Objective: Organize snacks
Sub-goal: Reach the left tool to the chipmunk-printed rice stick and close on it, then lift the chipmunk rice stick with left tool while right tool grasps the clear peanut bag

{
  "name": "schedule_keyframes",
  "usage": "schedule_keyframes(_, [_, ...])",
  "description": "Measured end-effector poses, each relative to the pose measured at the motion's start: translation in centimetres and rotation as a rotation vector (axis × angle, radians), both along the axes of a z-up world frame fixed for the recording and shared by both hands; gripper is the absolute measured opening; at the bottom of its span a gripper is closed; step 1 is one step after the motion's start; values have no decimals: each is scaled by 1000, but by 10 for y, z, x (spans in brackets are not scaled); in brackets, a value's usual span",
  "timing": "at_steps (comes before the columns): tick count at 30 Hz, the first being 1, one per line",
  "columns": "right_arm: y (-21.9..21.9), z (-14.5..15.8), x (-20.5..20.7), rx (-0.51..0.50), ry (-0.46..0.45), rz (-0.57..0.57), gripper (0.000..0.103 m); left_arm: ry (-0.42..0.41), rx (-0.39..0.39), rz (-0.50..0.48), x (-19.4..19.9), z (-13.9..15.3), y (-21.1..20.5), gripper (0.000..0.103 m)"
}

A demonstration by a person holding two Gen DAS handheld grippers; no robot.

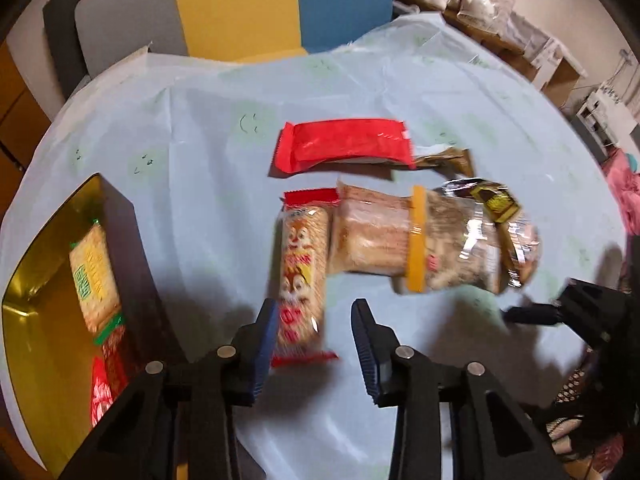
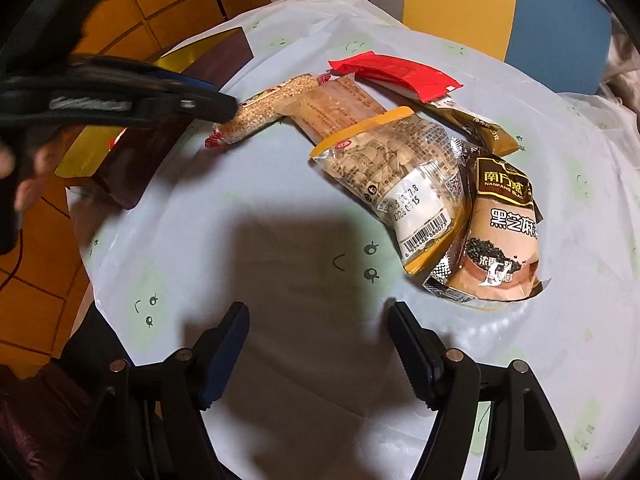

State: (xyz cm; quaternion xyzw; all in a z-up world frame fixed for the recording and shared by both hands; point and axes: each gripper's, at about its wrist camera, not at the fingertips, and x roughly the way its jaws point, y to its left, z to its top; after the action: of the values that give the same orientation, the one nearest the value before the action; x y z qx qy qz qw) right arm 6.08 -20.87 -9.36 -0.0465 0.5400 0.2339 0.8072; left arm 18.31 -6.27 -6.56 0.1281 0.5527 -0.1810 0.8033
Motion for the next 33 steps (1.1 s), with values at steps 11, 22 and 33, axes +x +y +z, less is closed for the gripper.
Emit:
schedule_keyframes(11, [-2,-1,2,0,1,1,75,51,29,44,25,-28,-13,35])
schedule_keyframes(22, [2,-4,0,-3,-6,2,77,-16,-5,132,-35,-26,2,29])
schedule_keyframes(33, [-15,18,-9,65,-7,-91,71,-140,-35,123,-121,-28,11,29])
